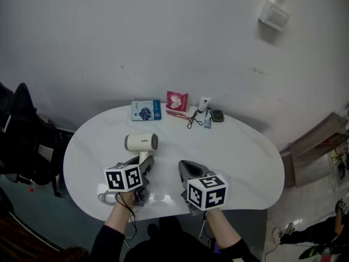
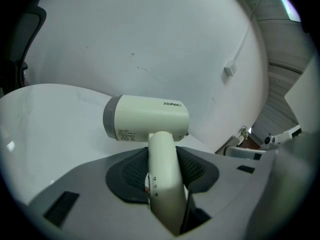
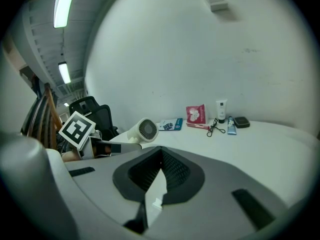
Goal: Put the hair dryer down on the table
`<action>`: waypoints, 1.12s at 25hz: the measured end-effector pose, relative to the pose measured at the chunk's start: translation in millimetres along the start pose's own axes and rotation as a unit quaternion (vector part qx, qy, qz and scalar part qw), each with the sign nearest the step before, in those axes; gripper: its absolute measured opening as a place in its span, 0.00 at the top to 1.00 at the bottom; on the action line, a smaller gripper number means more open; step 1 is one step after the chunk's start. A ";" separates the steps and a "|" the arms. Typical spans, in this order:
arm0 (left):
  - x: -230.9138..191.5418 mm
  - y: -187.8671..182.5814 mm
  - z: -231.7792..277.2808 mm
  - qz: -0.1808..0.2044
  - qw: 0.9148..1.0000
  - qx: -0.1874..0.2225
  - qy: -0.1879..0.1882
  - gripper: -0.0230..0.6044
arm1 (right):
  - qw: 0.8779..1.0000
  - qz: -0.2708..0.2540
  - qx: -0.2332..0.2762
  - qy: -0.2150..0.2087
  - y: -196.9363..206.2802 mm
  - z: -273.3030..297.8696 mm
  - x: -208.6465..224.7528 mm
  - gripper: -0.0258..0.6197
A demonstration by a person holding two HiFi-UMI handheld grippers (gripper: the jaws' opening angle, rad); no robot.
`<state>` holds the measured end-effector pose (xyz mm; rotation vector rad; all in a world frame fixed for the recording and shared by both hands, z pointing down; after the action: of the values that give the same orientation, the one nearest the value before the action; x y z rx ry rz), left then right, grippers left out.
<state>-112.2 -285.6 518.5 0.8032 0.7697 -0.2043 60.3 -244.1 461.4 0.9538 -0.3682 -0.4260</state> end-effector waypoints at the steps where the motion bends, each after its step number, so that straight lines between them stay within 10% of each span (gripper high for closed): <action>1: -1.2 3.0 3.6 -0.001 1.000 -0.006 -0.004 0.70 | 1.000 0.001 -0.003 0.001 1.2 1.0 1.8 0.96; 28: -21.3 39.0 42.4 0.030 0.994 -0.068 -0.085 0.70 | 0.999 0.016 -0.035 0.000 14.7 23.0 29.3 0.96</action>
<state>-87.3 -291.3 574.4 0.6701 0.5916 -0.1636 77.1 -267.4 489.3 0.8780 -0.3663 -0.4068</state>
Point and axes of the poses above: the fingertips, and each gripper's own axes: z forward along the fingers, x to its right, y out of its underside, the point moved 5 cm from there along -z, backward along the fingers, and after that the axes turned 10 degrees about -z, right-handed, at the moved point
